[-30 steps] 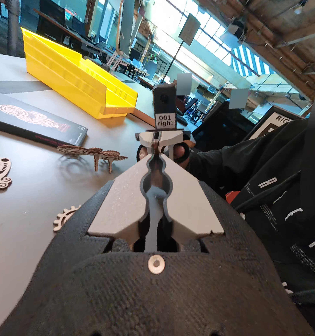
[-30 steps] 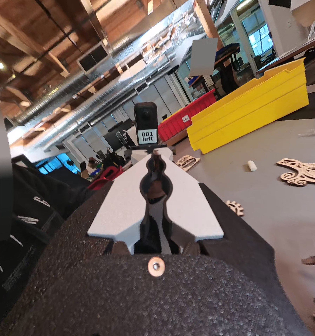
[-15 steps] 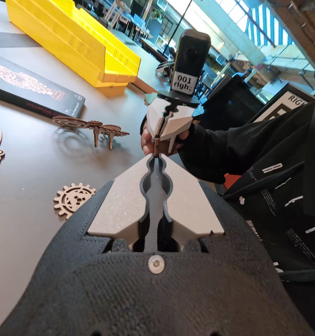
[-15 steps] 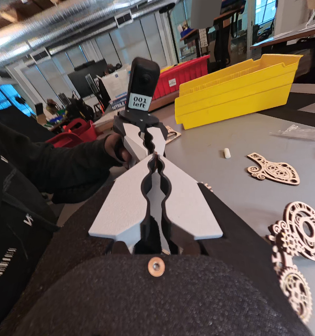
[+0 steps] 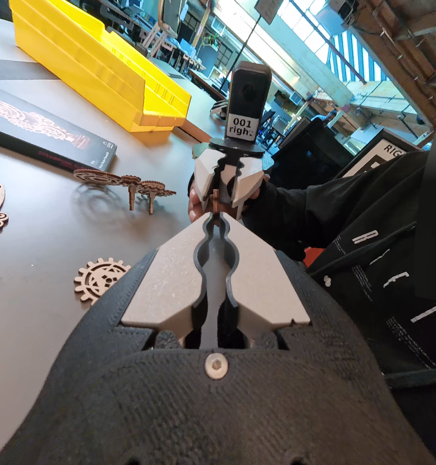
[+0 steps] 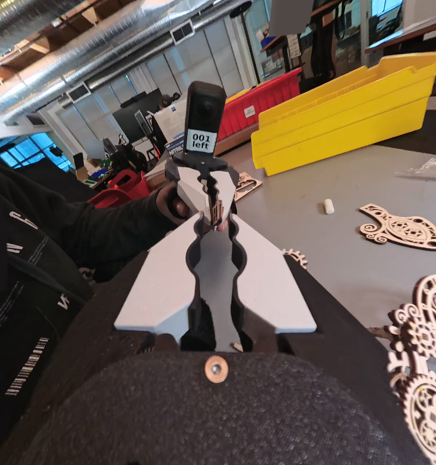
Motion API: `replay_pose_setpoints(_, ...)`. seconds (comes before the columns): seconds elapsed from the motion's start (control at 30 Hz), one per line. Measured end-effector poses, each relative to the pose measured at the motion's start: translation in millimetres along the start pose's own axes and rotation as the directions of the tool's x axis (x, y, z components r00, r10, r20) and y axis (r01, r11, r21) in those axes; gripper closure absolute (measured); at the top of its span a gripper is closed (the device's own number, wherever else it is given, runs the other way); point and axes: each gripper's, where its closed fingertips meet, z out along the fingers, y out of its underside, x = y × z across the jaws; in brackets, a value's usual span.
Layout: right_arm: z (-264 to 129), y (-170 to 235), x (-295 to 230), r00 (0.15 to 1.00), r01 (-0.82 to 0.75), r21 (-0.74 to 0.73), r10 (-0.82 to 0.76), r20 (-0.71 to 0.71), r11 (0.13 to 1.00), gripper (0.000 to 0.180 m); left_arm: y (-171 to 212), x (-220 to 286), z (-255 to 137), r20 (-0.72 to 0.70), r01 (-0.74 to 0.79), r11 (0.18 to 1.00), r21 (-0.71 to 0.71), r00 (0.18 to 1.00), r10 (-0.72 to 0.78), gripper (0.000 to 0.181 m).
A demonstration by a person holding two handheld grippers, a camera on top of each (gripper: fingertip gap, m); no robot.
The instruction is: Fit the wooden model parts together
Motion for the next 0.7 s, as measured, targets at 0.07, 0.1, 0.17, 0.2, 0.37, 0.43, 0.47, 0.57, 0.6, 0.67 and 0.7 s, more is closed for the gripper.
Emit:
replay_pose_setpoints(0.07,1,2,0,1.0,0.008,-0.008,-0.008,-0.006,1.0,0.17,4,1,2,-0.001,-0.002,1.0,-0.025,1.0,0.002,0.179)
replay_pose_setpoints(0.1,1,3,1,1.0,0.02,-0.009,-0.02,-0.015,1.0,0.177,5,1,2,0.0,-0.002,1.0,-0.028,1.0,0.002,0.179)
replay_pose_setpoints(0.17,1,3,3,0.999,0.024,-0.022,-0.025,-0.022,0.999,0.177,4,0,2,0.002,0.005,1.0,-0.019,1.0,-0.005,0.179)
replay_pose_setpoints(0.2,1,2,3,1.0,0.02,-0.013,-0.021,-0.024,1.0,0.178,2,0,2,-0.002,0.01,1.0,-0.005,1.0,-0.01,0.179)
replay_pose_setpoints(0.37,1,-13,0,0.997,-0.079,0.119,0.078,0.013,0.99,0.178,-7,6,4,-0.022,-0.013,0.998,0.067,1.0,0.014,0.175)
replay_pose_setpoints(0.43,3,-13,0,0.993,-0.119,0.134,0.116,0.029,0.984,0.178,-11,6,3,-0.016,-0.017,0.996,0.091,1.0,0.019,0.178)
replay_pose_setpoints(0.47,3,-13,1,0.993,-0.117,0.137,0.115,0.023,0.984,0.178,-12,5,3,-0.007,-0.02,0.996,0.092,1.0,0.021,0.179)
replay_pose_setpoints(0.57,3,-10,3,0.996,-0.094,0.108,0.094,0.007,0.99,0.178,-9,1,3,0.007,0.002,0.997,0.082,1.0,-0.002,0.18)
replay_pose_setpoints(0.6,3,-8,4,0.997,-0.079,0.091,0.08,-0.001,0.993,0.178,-8,-1,2,0.01,0.012,0.997,0.075,1.0,-0.013,0.179)
replay_pose_setpoints(0.67,2,-5,7,0.999,-0.026,0.056,0.028,-0.038,0.998,0.177,-7,-4,1,0.035,0.018,0.998,0.068,0.999,-0.02,0.18)
replay_pose_setpoints(0.7,1,-3,9,0.998,0.004,0.032,-0.002,-0.057,0.999,0.176,-6,-6,1,0.045,0.017,0.998,0.057,0.999,-0.02,0.179)
